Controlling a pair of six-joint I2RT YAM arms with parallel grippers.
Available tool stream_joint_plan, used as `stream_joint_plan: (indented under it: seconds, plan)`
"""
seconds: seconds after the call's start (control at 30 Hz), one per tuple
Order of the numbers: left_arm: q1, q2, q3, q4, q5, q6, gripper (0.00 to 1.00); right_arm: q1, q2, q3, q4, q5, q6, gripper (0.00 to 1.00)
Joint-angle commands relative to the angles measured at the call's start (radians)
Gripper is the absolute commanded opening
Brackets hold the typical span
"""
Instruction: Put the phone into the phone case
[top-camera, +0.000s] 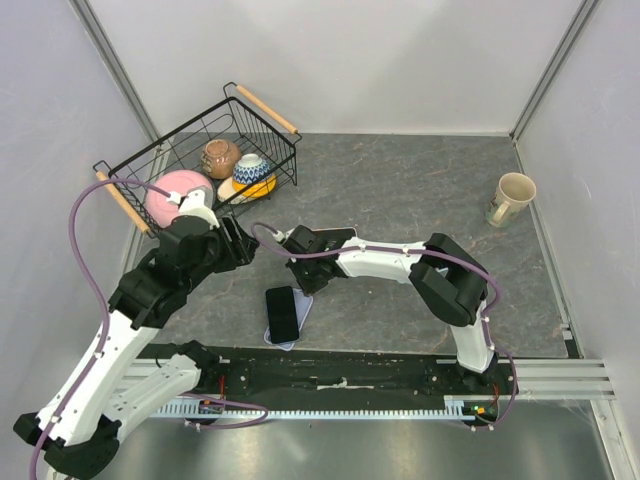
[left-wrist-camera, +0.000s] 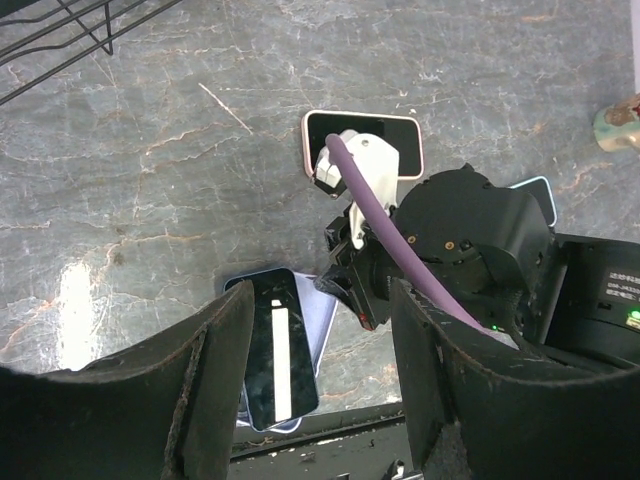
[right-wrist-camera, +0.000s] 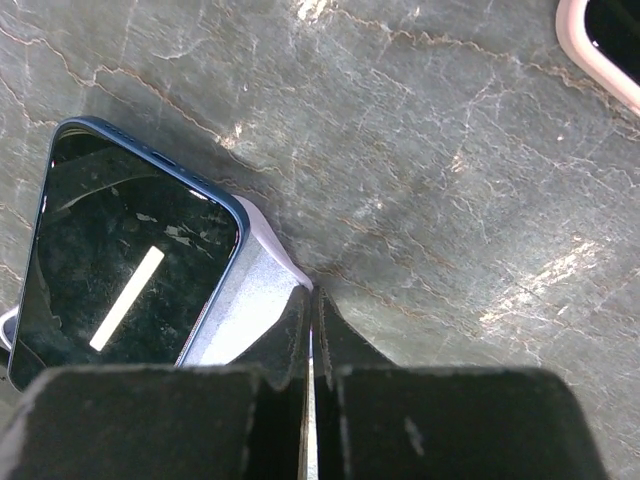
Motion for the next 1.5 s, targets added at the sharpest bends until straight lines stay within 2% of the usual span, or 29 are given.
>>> stream_joint_plan:
  seconds: [0.0,0.57,0.9,1.03,1.13,1.17,1.27,1.47]
  plan:
    - [0.005,0.021,0.015,0.026,-0.013,0.011,0.64,-0.042,-0.017,-0.064,-0.063,0.121,0.012,0.00]
    - [0.003,0.117,-0.082,0.139,0.082,-0.001,0.63,-0.353,-0.305,-0.416,-0.051,0.133,0.091,0.00]
    - [0.005,0.167,-0.122,0.198,0.147,-0.018,0.63,-0.403,-0.437,-0.546,-0.062,0.111,0.186,0.00]
    - [0.003,0.186,-0.146,0.219,0.177,-0.024,0.63,-0.403,-0.489,-0.525,-0.066,0.100,0.164,0.01]
    - [0.003,0.199,-0.165,0.245,0.205,-0.032,0.63,-0.403,-0.523,-0.487,-0.071,0.086,0.143,0.12]
    - [0.003,0.204,-0.170,0.253,0.245,-0.035,0.63,-0.403,-0.533,-0.467,-0.077,0.086,0.143,0.23]
    - [0.003,0.215,-0.196,0.293,0.300,-0.045,0.63,-0.403,-0.562,-0.428,-0.086,0.091,0.131,0.38]
    - [0.002,0.253,-0.269,0.415,0.430,-0.084,0.63,-0.406,-0.586,-0.388,-0.085,0.066,0.106,0.53]
